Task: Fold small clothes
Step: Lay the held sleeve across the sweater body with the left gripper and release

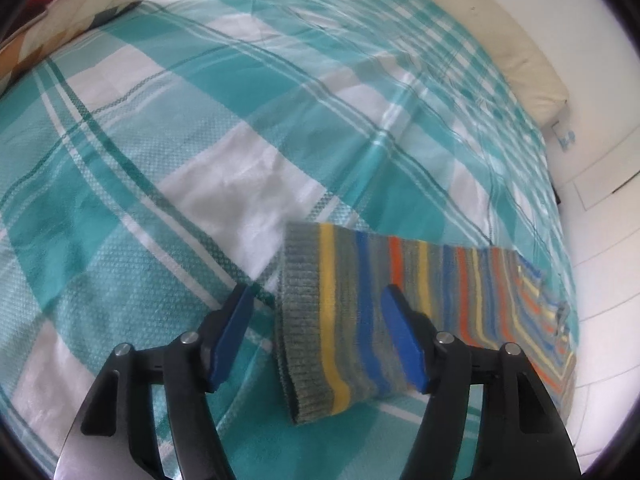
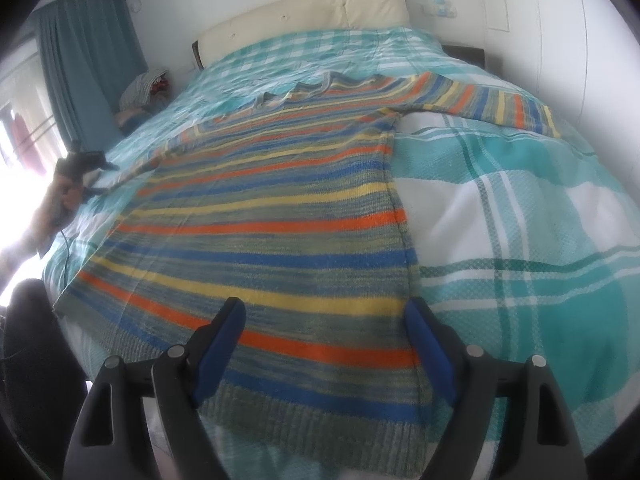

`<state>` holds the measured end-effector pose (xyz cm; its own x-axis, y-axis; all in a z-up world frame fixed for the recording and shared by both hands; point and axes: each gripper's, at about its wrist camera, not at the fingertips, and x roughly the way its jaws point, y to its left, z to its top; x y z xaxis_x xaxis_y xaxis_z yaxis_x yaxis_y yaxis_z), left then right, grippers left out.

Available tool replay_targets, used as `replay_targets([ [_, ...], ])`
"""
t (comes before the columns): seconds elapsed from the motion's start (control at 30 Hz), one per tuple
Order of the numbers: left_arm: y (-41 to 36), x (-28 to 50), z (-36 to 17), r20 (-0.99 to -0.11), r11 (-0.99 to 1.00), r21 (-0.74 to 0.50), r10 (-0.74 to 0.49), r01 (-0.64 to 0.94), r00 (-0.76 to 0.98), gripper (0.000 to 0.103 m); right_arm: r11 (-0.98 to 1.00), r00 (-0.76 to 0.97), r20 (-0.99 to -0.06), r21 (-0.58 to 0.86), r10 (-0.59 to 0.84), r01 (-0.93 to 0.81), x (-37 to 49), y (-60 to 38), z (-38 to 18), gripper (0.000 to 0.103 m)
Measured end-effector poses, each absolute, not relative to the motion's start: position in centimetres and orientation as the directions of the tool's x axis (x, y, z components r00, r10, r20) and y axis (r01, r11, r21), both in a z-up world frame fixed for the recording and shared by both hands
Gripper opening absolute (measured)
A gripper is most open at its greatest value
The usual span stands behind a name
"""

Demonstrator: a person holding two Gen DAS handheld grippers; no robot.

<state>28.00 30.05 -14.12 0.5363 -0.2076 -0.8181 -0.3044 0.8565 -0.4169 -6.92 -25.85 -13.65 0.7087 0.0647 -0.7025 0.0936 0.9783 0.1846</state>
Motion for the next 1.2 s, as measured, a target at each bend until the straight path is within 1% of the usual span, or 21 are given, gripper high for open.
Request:
replay_targets([
  [0.03,29.9,28.4,-14.4,-0.82,0.853,-0.421,-0.212,-0.308,0.532,0.029,0.979,0.71,-0.701,0.182,0.063,0.092,-6.9,-25.8,-13.6,0.081],
  [0.07,29.8,28.5,-14.7,-0.832,0.856,-0.411,-0.212,-0.312,0.513,0.004,0.98,0.712,-0.7,0.177,0.059,0.092,-7.0,-25.7,-13.7,0.081],
  [0.2,30.1,27.8,-14.7,-0.845,0.855,-0.354,-0.118,-0.378,0.522,0.002,0.982,0.714,-0.698,0.165,0.05,0.093,-7.4,-25.6,-13.7,0.081],
  [0.27,30.3,27.5,-14.9,-0.846,0.85,-0.35,-0.105,-0.395,0.523,0.002,0.982,0.716,-0.696,0.165,0.048,0.094,-7.5,-25.7,-13.5,0.081],
  [0.33,30.1,27.4,-14.7,-0.849,0.867,-0.325,-0.093,-0.377,0.52,0.002,0.982,0.718,-0.694,0.163,0.044,0.097,-7.5,-25.8,-13.4,0.081],
  [0.37,29.8,27.3,-14.5,-0.852,0.882,-0.303,-0.081,-0.361,0.517,0.005,0.981,0.72,-0.692,0.163,0.041,0.1,-7.6,-25.9,-13.3,0.081],
  [0.4,29.4,27.0,-14.1,-0.855,0.897,-0.267,-0.052,-0.353,0.515,0.013,0.981,0.722,-0.691,0.163,0.039,0.103,-7.7,-25.9,-13.2,0.081],
  [0.43,29.2,26.7,-13.6,-0.855,0.904,-0.246,-0.033,-0.349,0.517,0.017,0.981,0.725,-0.688,0.163,0.037,0.105,-7.8,-25.9,-13.1,0.081],
  [0.47,28.9,26.0,-12.9,-0.85,0.912,-0.224,-0.01,-0.345,0.526,0.028,0.981,0.728,-0.685,0.162,0.033,0.108,-7.9,-26.0,-13.0,0.081],
  [0.5,28.5,25.0,-11.9,-0.838,0.922,-0.209,0.004,-0.327,0.546,0.05,0.98,0.729,-0.683,0.163,0.031,0.11,-8.0,-26.1,-12.8,0.081],
  [0.53,28.2,24.1,-11.0,-0.821,0.931,-0.204,0.005,-0.303,0.571,0.062,0.98,0.73,-0.682,0.165,0.03,0.113,-8.1,-26.2,-12.7,0.081],
  [0.57,27.7,23.1,-10.2,-0.803,0.939,-0.198,0.008,-0.28,0.595,0.077,0.979,0.731,-0.682,0.166,0.029,0.116,-8.3,-26.4,-12.5,0.081],
  [0.6,27.2,21.9,-9.3,-0.784,0.949,-0.191,0.006,-0.25,0.621,0.083,0.978,0.731,-0.682,0.167,0.026,0.121,-8.3,-26.6,-12.3,0.081],
  [0.7,25.0,19.0,-7.9,-0.768,0.969,-0.203,-0.069,-0.139,0.637,0.085,0.977,0.74,-0.673,0.161,0.006,0.138,-8.2,-27.8,-11.2,0.081],
  [0.83,21.0,15.5,-7.6,-0.765,0.972,-0.233,-0.176,-0.012,0.62,0.086,0.984,0.759,-0.649,0.098,-0.052,0.151,-7.1,-29.3,-9.6,0.081],
  [1.0,16.2,13.8,-7.5,-0.749,0.96,-0.273,-0.251,0.06,0.614,0.091,0.986,0.777,-0.621,0.04,-0.102,0.161,-4.3,-31.5,-7.9,0.082],
  [1.07,14.6,13.7,-7.8,-0.74,0.958,-0.275,-0.264,0.079,0.618,0.093,0.983,0.78,-0.614,0.033,-0.123,0.18,-3.2,-32.6,-7.8,0.084],
  [1.2,12.7,14.3,-9.4,-0.75,0.977,-0.197,-0.206,0.084,0.628,0.093,0.966,0.773,-0.621,0.097,-0.129,0.239,-1.2,-35.7,-8.9,0.084],
])
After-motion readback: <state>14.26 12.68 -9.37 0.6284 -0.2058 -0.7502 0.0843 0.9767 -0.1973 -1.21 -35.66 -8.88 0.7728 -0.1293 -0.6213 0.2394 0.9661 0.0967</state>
